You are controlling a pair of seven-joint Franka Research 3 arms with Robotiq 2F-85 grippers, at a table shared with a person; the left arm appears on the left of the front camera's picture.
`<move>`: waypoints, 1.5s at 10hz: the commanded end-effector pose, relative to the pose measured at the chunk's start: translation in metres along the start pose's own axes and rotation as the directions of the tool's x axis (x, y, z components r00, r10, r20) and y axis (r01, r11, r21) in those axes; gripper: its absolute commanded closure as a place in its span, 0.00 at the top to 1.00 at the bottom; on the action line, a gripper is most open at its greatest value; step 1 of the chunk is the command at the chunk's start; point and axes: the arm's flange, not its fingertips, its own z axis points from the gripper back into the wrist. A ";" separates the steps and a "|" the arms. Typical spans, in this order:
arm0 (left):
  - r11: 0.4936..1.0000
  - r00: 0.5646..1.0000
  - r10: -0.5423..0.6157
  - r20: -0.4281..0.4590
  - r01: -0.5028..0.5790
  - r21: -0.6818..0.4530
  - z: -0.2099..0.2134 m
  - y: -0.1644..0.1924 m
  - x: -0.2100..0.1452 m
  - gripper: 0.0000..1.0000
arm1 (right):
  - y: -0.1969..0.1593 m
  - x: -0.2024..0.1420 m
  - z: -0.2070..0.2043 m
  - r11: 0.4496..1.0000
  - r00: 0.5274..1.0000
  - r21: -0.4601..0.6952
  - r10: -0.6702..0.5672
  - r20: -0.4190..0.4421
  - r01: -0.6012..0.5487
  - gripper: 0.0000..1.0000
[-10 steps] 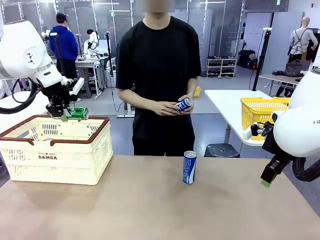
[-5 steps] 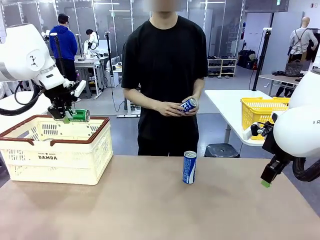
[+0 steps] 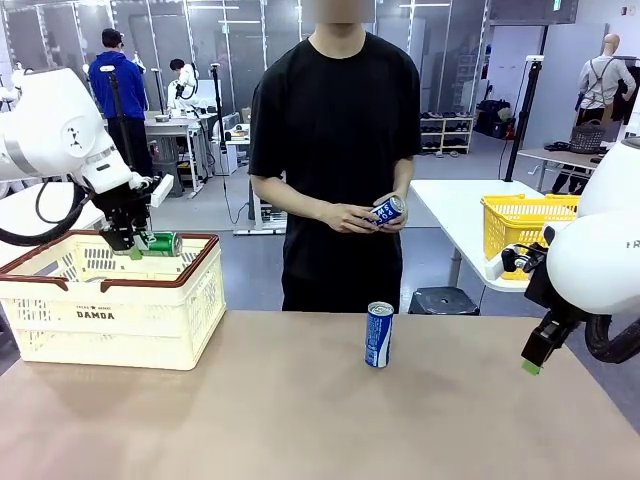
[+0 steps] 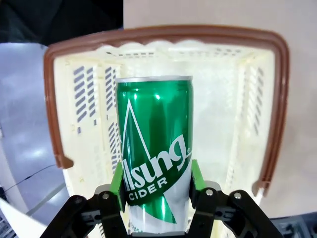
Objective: Place the drinks into the Shopping basket.
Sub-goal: Pick up one drink and place it into the Shopping basket.
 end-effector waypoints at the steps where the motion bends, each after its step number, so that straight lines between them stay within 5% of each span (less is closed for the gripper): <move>1: 1.000 0.998 -0.026 0.062 0.025 0.006 -0.012 0.013 -0.015 0.58 | 0.000 -0.001 0.000 1.000 1.000 0.002 -0.003 0.002 0.003 0.79; 9: 0.982 0.997 0.006 0.075 0.008 -0.186 -0.108 0.027 -0.029 0.58 | 0.000 -0.001 0.000 1.000 1.000 0.002 -0.003 0.002 0.003 0.79; 15: 0.973 0.998 0.022 0.052 -0.010 -0.230 -0.153 0.031 -0.037 0.58 | 0.000 -0.001 0.000 1.000 1.000 0.002 -0.003 0.002 0.003 0.79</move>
